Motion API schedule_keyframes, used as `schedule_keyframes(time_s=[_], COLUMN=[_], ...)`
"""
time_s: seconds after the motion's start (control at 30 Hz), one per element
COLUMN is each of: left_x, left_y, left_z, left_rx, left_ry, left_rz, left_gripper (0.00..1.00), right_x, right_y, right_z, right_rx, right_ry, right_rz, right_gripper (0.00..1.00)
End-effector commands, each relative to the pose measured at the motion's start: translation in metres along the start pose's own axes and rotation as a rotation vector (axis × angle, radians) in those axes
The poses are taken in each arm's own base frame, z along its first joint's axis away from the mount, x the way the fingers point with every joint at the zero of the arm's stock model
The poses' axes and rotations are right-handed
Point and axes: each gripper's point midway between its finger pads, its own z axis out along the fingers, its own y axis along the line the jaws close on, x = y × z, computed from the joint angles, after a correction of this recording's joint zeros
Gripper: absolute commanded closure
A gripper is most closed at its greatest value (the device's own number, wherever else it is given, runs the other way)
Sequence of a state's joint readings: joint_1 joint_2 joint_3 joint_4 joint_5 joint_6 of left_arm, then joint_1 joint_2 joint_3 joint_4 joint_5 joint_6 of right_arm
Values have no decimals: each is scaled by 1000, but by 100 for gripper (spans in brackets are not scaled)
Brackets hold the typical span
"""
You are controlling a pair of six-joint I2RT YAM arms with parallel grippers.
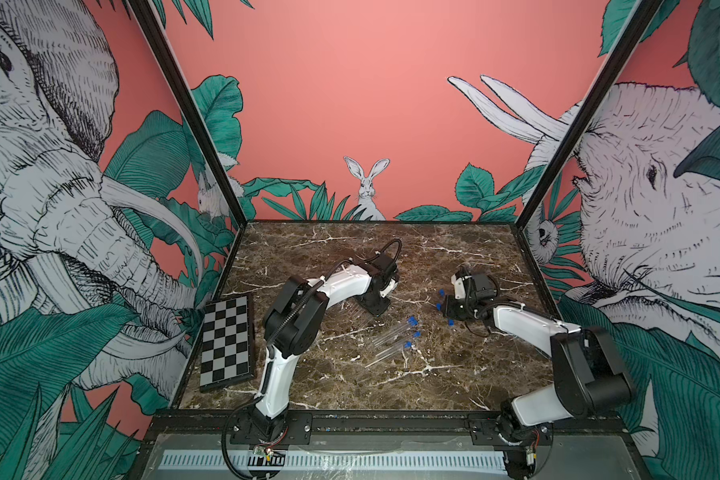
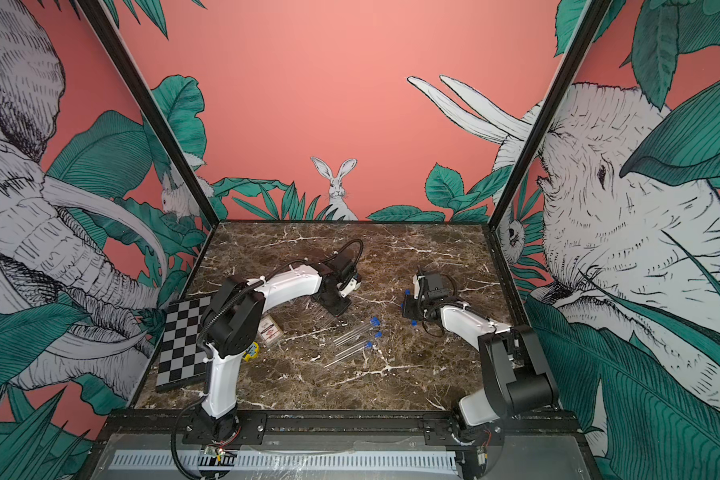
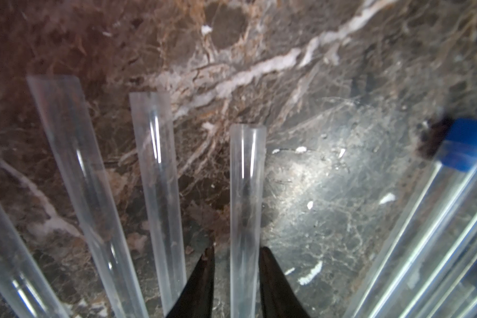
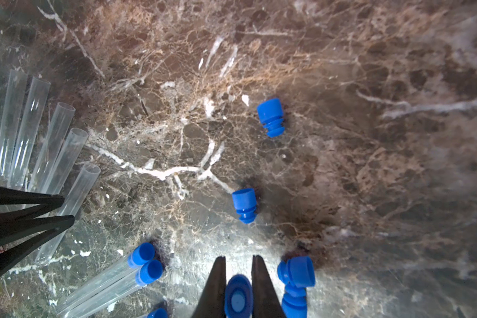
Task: Remove stoppers from test tubes
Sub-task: Place the test tube at the center of the board, then place the stopper at the center of the board.
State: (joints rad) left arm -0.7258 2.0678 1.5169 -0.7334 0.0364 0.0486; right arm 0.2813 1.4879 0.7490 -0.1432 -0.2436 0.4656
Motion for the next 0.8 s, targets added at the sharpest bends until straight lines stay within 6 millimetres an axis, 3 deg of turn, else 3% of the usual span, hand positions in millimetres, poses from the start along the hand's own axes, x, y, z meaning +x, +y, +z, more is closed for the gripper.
schedule_keyframes(time_s=[0.0, 0.33, 0.77], left_x=[-2, 2, 6], left_y=[-2, -4, -6], left_z=[-23, -36, -53], left_rx=[3, 3, 9], left_ry=[-25, -53, -93], left_rz=[-1, -4, 9], left_gripper=[64, 58, 52], right_x=[-5, -4, 9], right_y=[4, 10, 3], right_z=[3, 17, 35], right_rx=[5, 18, 78], right_ry=[-5, 21, 76], right_rz=[-31, -55, -90], right_gripper=[94, 94, 93])
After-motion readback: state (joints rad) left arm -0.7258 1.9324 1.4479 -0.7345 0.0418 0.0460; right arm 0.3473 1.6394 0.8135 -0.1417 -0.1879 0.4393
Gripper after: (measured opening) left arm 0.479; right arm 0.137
